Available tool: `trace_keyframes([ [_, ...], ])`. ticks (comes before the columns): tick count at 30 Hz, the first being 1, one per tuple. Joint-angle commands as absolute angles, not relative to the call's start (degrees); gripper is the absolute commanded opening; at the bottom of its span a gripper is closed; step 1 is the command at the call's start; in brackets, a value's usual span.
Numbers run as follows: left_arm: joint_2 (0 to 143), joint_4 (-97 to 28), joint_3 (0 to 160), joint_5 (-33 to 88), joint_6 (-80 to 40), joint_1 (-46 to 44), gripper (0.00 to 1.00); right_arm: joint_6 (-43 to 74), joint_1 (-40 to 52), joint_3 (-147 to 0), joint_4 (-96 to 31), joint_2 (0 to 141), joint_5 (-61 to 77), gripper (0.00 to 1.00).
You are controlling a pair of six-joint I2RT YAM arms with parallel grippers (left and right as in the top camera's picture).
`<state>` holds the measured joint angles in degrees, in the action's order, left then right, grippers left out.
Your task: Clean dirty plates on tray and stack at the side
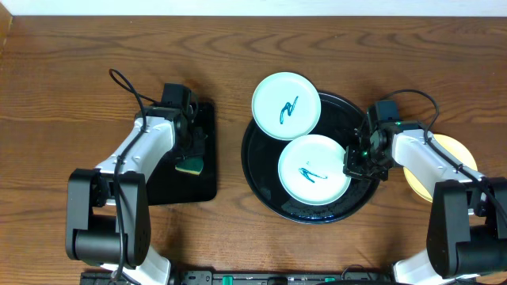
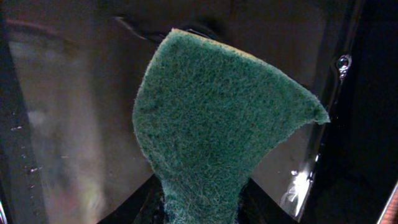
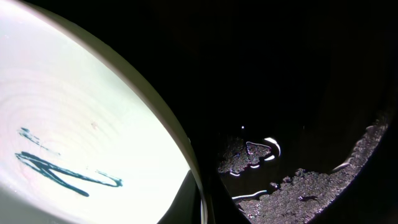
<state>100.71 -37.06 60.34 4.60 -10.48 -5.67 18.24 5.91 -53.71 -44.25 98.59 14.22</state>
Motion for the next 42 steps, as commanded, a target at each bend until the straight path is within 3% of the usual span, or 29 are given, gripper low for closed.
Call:
trace_keyframes([
  [1,99.3,-37.2,59.6,4.7,-10.3,-5.5,0.38,18.4,6.1,-53.4,-43.7,99.2,13.8,0.01],
  [2,99.3,-37.2,59.6,4.7,-10.3,-5.5,0.42,18.4,6.1,-53.4,-43.7,99.2,13.8,0.01],
  [7,99.3,-37.2,59.6,4.7,-10.3,-5.5,0.42,18.4,6.1,-53.4,-43.7,99.2,13.8,0.01],
  [11,99.3,-37.2,59.6,4.7,-10.3,-5.5,0.29,18.4,6.1,-53.4,-43.7,99.2,13.8,0.01],
  [15,99.3,-37.2,59.6,4.7,-10.3,-5.5,0.26,18.4,6.1,-53.4,-43.7,99.2,13.8,0.01],
  [18,99.3,-37.2,59.6,4.7,-10.3,-5.5,0.19,18.4,6.1,-53.4,-43.7,99.2,13.8,0.01],
  [21,99.3,-37.2,59.6,4.7,-10.3,-5.5,0.2,18.4,6.1,-53.4,-43.7,99.2,13.8,0.01],
  [24,99.3,-37.2,59.6,4.7,-10.3,-5.5,0.36,18.4,6.1,-53.4,-43.7,99.2,13.8,0.01],
  [42,96.2,-37.2,59.6,4.8,-10.4,-5.5,0.37,18.4,6.1,-53.4,-43.7,99.2,13.8,0.01],
])
